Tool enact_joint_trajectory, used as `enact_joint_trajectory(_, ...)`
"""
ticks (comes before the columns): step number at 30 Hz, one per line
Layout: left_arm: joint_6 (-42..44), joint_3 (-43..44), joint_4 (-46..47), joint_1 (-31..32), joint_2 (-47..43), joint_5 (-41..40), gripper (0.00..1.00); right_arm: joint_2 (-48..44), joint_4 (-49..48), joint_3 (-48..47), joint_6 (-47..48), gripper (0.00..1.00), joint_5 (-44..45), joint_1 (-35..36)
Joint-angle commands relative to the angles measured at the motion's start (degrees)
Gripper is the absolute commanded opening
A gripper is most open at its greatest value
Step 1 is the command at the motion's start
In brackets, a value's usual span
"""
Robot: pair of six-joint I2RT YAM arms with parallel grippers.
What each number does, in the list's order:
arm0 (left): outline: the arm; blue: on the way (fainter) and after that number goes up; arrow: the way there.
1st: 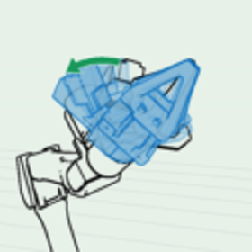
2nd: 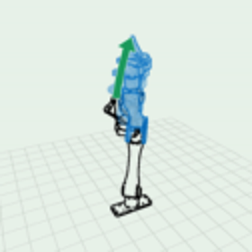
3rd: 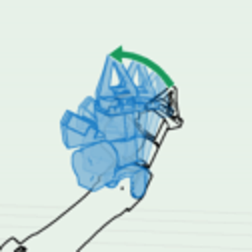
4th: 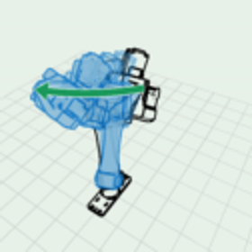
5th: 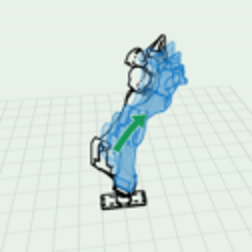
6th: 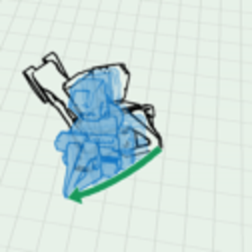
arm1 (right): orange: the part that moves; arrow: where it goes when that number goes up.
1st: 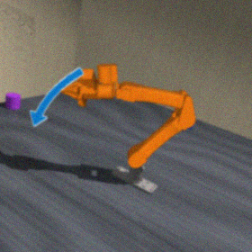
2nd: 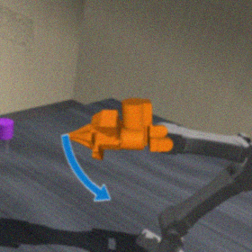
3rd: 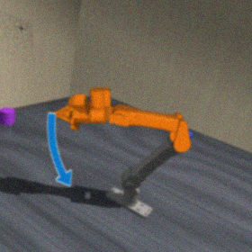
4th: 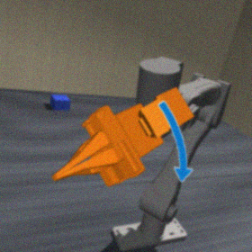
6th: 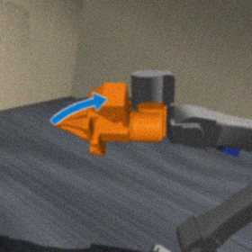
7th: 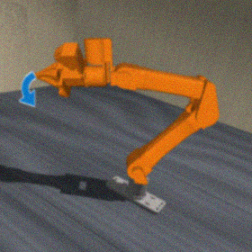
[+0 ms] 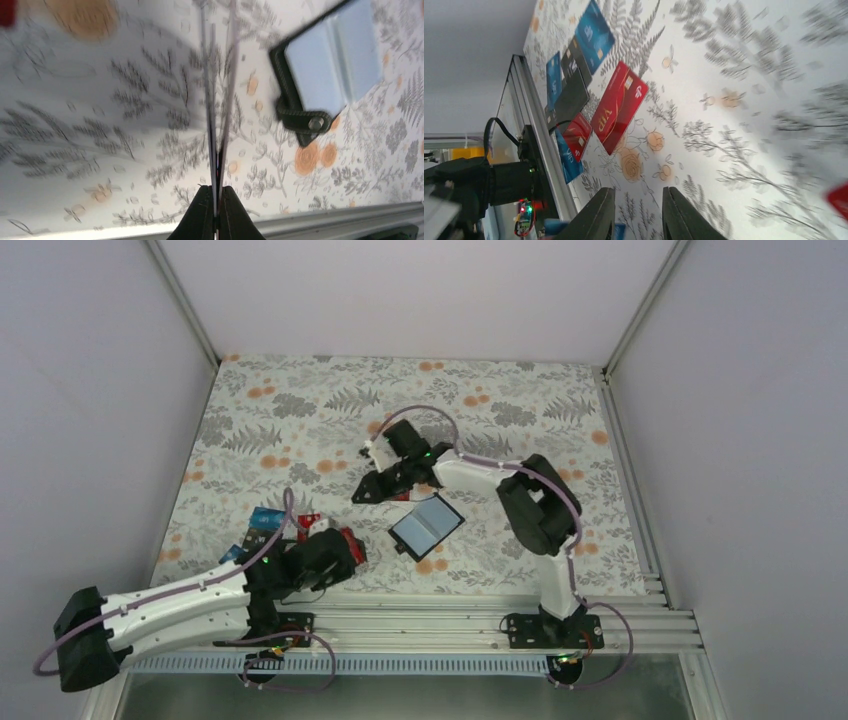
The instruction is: Put the credit cards into the card holder
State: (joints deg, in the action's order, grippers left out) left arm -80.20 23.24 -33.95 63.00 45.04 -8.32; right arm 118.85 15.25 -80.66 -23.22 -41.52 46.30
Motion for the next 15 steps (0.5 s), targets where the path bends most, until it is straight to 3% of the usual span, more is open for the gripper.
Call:
enact_joint_trajectory(1, 11.12, 4.59, -4.76, -6.07, -3.06, -3.28, 0.02, -9.03, 1.83, 1.97, 2.11, 0.29, 0.9, -3.86)
enact_joint_trajectory(8, 28.84, 10.33, -1.21, -13.44, -2.64, -1.15, 0.02, -15.97, 1.43, 6.79, 5.26, 0.4, -6.71, -7.27)
enact_joint_trajectory(15, 42.73, 14.61, 7.37, -17.0, -2.6, 6.44, 0.02, -20.05, 0.14, 8.58, 6.94, 0.51, -15.86, -8.6)
